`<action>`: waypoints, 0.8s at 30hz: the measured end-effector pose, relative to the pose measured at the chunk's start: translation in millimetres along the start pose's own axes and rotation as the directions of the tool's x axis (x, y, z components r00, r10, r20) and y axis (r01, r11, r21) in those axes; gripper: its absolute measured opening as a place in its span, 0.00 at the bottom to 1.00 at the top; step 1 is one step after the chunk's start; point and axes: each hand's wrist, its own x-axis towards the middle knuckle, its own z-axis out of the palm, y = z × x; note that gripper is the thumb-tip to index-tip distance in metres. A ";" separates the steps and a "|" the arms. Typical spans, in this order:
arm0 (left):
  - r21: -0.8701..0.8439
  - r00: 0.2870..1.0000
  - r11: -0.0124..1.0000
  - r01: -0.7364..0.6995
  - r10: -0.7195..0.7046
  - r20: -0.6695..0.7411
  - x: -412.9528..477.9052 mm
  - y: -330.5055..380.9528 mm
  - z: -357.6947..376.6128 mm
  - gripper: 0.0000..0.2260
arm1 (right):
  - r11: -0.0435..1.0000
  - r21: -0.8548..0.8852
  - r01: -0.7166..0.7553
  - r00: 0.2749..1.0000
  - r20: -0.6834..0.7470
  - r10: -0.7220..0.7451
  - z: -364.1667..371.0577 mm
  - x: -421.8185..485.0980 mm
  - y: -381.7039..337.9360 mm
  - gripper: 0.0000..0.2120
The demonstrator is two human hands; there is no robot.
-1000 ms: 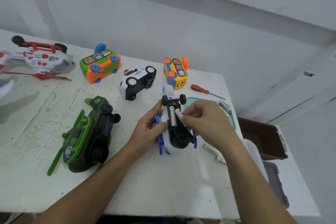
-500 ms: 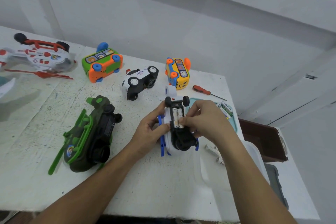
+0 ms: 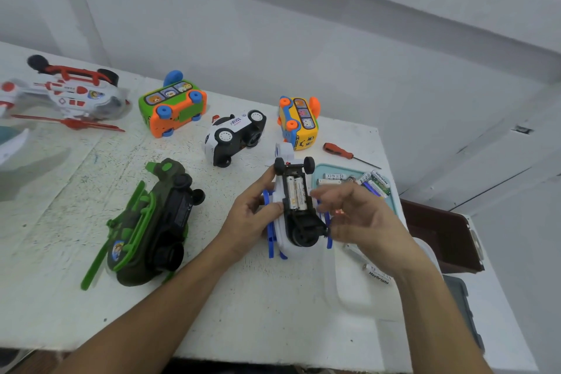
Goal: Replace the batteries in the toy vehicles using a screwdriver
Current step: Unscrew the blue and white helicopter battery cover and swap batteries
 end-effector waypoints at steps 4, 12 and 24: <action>0.010 1.000 1.000 0.005 -0.005 0.008 -0.8 -0.8 1.6 0.27 | 0.988 -0.133 0.084 0.996 0.006 -0.084 7.7 -4.0 3.6 0.14; 0.031 1.000 0.999 -0.023 0.023 -0.011 -0.4 0.1 2.7 0.27 | 0.924 -0.362 0.125 0.981 -0.096 -0.171 18.6 15.8 -4.5 0.17; 0.067 0.999 0.997 0.033 -0.034 0.004 -1.5 -3.8 2.4 0.25 | 0.767 -0.629 0.127 0.956 -0.130 -0.265 15.9 40.6 -5.2 0.08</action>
